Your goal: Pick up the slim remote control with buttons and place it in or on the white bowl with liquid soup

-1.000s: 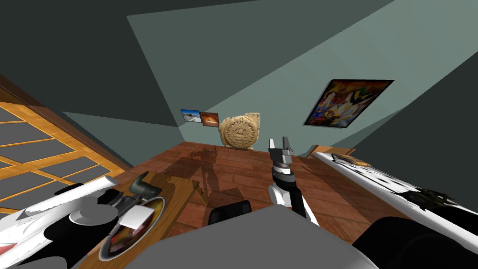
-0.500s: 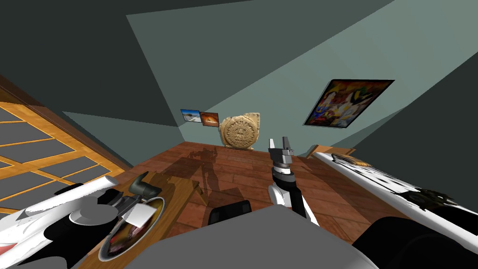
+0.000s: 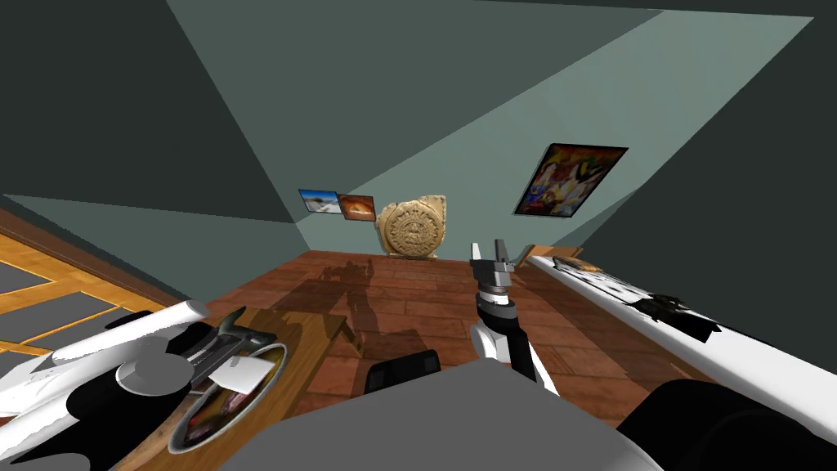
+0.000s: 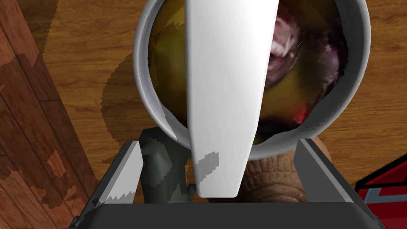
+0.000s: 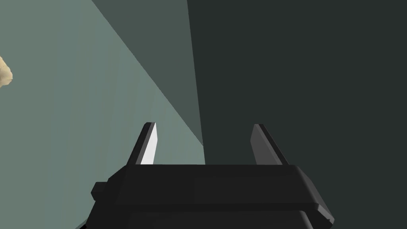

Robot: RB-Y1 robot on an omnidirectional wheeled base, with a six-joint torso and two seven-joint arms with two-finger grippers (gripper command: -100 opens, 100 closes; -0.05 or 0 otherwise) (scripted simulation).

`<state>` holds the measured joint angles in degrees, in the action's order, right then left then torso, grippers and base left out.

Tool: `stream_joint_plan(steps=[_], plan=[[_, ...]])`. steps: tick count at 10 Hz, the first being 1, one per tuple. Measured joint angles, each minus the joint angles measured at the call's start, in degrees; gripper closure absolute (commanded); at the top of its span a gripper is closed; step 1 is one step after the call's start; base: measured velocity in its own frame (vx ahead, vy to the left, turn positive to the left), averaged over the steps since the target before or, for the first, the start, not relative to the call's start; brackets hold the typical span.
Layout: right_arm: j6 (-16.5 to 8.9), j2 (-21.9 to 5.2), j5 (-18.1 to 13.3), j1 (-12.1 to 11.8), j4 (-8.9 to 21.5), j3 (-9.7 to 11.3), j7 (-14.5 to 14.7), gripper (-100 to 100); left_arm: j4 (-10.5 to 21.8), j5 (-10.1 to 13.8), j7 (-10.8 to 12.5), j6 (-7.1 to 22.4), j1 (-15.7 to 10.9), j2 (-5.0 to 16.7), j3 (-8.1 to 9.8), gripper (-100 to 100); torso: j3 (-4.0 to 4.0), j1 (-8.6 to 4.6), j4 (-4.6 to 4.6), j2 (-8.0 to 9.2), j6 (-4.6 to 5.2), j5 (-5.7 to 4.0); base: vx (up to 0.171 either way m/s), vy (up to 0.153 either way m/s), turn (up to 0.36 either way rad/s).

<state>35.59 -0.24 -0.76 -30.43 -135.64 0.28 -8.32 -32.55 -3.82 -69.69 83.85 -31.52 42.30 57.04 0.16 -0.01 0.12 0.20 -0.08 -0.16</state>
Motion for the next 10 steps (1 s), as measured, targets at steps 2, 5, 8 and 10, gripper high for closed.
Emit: stream_joint_plan(steps=[2,5,8,10], plan=[[0.0,0.0,0.0,0.0,0.0,0.0,0.0,0,0.8,2.9,1.9,0.0,-0.1,1.0,-3.15,-100,-0.03,-0.05,-0.01,-0.04,0.05,-0.02,-0.107,0.039,-0.2],[0.0,0.0,0.0,0.0,0.0,0.0,0.0,0,3.8,7.7,4.9,-0.9,-0.9,3.4,-8.26,-100,-0.03,-0.04,-0.01,-0.03,0.05,-0.01,-0.091,0.033,-0.14],[0.0,0.0,0.0,0.0,0.0,0.0,0.0,0,5.5,12.5,8.1,-1.3,-1.1,5.1,-13.32,-100,-0.07,0.01,-0.03,-0.11,0.05,-0.01,-0.079,0.037,-0.142],[0.0,0.0,0.0,0.0,0.0,0.0,0.0,0,6.5,15.8,9.8,-1.6,-1.3,6.0,-16.65,-100,-0.07,-0.04,-0.02,-0.13,-0.05,0.0,-0.083,0.026,-0.14]])
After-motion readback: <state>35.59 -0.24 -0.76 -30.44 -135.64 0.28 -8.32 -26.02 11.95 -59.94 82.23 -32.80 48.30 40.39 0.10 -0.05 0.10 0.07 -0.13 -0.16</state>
